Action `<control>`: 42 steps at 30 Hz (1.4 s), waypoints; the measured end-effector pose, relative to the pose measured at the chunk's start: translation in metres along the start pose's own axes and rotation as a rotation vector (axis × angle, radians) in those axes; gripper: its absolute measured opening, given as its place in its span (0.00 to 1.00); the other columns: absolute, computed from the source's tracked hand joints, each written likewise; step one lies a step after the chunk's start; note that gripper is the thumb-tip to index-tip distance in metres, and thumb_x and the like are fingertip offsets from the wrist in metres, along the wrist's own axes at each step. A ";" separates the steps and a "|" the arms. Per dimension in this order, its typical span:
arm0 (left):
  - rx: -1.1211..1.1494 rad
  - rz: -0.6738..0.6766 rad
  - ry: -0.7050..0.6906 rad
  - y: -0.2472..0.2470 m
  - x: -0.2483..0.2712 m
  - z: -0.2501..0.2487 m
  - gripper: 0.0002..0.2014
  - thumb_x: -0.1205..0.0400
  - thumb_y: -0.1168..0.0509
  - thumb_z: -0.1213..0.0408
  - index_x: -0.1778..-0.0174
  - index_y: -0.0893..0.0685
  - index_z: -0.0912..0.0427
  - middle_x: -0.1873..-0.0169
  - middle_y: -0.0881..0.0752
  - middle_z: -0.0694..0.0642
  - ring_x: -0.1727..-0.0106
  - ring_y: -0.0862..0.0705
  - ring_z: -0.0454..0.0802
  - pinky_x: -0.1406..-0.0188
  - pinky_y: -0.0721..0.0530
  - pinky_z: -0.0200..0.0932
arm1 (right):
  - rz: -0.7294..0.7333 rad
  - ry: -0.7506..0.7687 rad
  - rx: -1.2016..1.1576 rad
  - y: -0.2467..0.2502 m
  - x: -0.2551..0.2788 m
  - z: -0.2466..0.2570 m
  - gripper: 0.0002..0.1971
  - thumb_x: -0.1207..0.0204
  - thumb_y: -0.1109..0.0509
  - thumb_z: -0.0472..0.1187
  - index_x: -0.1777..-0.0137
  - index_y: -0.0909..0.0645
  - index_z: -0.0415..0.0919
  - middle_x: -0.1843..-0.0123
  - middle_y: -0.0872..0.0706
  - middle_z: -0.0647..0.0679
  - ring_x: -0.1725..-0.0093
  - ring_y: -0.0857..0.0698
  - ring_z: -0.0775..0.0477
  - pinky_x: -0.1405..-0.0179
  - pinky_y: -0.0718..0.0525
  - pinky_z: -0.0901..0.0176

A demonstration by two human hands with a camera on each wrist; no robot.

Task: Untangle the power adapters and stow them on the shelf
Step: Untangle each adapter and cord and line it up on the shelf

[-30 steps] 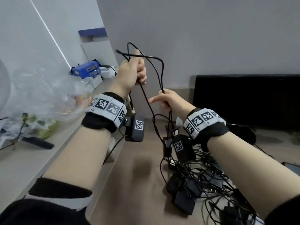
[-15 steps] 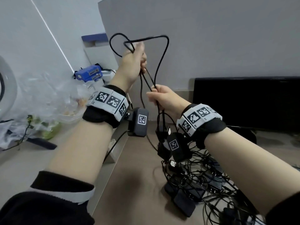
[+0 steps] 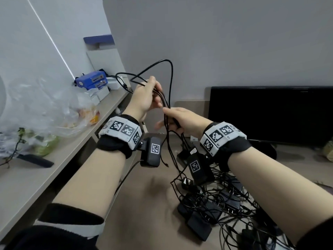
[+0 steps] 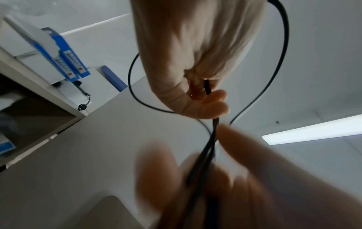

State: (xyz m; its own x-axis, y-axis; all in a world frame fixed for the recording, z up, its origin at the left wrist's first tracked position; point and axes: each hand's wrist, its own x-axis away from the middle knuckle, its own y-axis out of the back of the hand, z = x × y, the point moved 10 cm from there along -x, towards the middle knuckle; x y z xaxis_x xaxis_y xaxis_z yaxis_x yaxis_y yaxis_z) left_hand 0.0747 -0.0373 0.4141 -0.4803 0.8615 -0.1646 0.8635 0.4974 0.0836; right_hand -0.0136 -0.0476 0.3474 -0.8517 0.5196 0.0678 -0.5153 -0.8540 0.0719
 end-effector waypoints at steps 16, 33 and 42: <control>-0.208 0.309 0.108 -0.059 0.038 0.093 0.03 0.18 0.37 0.67 0.56 0.18 0.58 0.68 0.17 0.47 0.61 0.23 0.44 0.63 0.25 0.28 | -0.306 0.079 0.036 0.047 0.004 0.016 0.13 0.17 0.45 0.36 0.64 0.33 0.44 0.68 0.25 0.50 0.75 0.35 0.54 0.82 0.39 0.68; -0.238 0.241 0.151 -0.050 0.028 0.107 0.17 0.15 0.43 0.61 0.69 0.19 0.60 0.66 0.16 0.53 0.61 0.18 0.48 0.48 0.19 0.42 | -0.363 0.179 -0.009 0.058 0.000 0.041 0.12 0.15 0.45 0.39 0.61 0.32 0.44 0.65 0.22 0.50 0.71 0.28 0.55 0.77 0.36 0.67; -0.805 0.333 0.379 0.004 0.059 0.251 0.11 0.34 0.38 0.48 0.59 0.18 0.46 0.48 0.16 0.59 0.42 0.18 0.59 0.35 0.22 0.55 | -0.487 0.294 -0.082 0.080 0.016 0.061 0.13 0.14 0.46 0.38 0.63 0.35 0.45 0.66 0.26 0.51 0.73 0.33 0.56 0.76 0.36 0.67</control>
State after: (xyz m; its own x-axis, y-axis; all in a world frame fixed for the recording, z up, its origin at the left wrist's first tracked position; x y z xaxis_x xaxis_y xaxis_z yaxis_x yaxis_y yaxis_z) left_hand 0.0885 -0.0101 0.1583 -0.3686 0.8772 0.3076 0.6675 0.0195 0.7443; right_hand -0.0622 -0.1058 0.4150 -0.4987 0.8346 -0.2341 -0.8506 -0.5232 -0.0531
